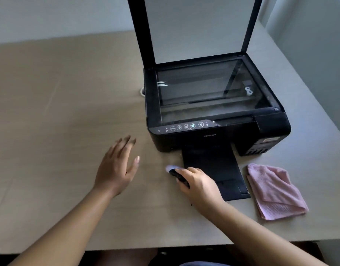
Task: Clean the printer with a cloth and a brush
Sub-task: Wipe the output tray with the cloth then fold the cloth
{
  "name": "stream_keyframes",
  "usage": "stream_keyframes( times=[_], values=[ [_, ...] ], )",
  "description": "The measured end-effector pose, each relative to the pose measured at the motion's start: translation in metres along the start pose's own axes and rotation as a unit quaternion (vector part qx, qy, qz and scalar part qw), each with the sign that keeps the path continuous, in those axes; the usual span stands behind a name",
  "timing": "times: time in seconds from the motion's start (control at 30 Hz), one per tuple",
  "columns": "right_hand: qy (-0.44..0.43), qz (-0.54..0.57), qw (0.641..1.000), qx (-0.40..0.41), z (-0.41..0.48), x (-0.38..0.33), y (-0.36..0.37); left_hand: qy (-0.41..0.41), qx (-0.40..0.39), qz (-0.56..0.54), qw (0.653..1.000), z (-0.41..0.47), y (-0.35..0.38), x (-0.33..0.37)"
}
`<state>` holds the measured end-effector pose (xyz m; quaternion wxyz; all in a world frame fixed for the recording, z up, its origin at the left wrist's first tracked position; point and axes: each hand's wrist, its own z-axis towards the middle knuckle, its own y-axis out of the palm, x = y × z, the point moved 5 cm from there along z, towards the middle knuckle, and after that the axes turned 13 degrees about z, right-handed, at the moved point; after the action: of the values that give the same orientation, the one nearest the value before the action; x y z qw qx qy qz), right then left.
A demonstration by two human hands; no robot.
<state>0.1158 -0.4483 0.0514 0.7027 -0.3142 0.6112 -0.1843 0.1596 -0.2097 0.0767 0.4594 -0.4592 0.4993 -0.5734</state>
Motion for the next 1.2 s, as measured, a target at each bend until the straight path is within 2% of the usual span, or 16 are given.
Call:
stream_keyframes(
  times=[0.07, 0.13, 0.27, 0.4, 0.6, 0.7, 0.83, 0.93, 1.07, 1.13, 1.2],
  values=[
    [0.006, 0.008, 0.999, -0.045, 0.013, -0.014, 0.023, -0.057, -0.091, 0.028, 0.994, -0.036, 0.032, -0.03],
    [0.036, 0.008, 0.995, -0.094, 0.025, -0.024, 0.044, -0.069, -0.173, 0.06, 0.981, -0.07, 0.061, -0.054],
    [0.06, 0.014, 0.99, -0.126, 0.043, -0.035, 0.087, -0.101, -0.209, 0.063, 0.971, -0.119, 0.084, -0.087],
    [0.066, 0.005, 0.986, -0.154, 0.039, -0.035, 0.101, -0.109, -0.186, 0.063, 0.974, -0.122, 0.085, -0.087],
    [0.108, -0.047, 0.993, 0.008, 0.009, -0.012, 0.037, -0.083, -0.145, 0.059, 0.984, -0.096, 0.083, -0.085],
    [0.121, -0.058, 0.988, 0.083, -0.017, 0.009, -0.001, -0.04, -0.109, 0.058, 0.992, -0.061, 0.07, -0.073],
    [0.128, -0.048, 0.974, 0.179, -0.05, 0.038, -0.06, -0.034, 0.001, 0.004, 0.999, -0.001, 0.023, -0.036],
    [0.161, -0.08, 0.956, 0.231, -0.072, 0.068, -0.096, 0.02, 0.112, -0.024, 0.993, 0.034, -0.019, 0.009],
    [0.249, -0.111, 0.934, 0.229, -0.088, 0.126, -0.121, 0.078, 0.181, -0.055, 0.979, 0.072, -0.055, 0.059],
    [0.33, -0.162, 0.913, 0.176, -0.092, 0.154, -0.125, 0.094, 0.168, -0.042, 0.98, 0.09, -0.061, 0.076],
    [0.353, -0.183, 0.911, 0.109, -0.089, 0.175, -0.124, 0.102, 0.118, -0.024, 0.987, 0.109, -0.059, 0.089]
  ],
)
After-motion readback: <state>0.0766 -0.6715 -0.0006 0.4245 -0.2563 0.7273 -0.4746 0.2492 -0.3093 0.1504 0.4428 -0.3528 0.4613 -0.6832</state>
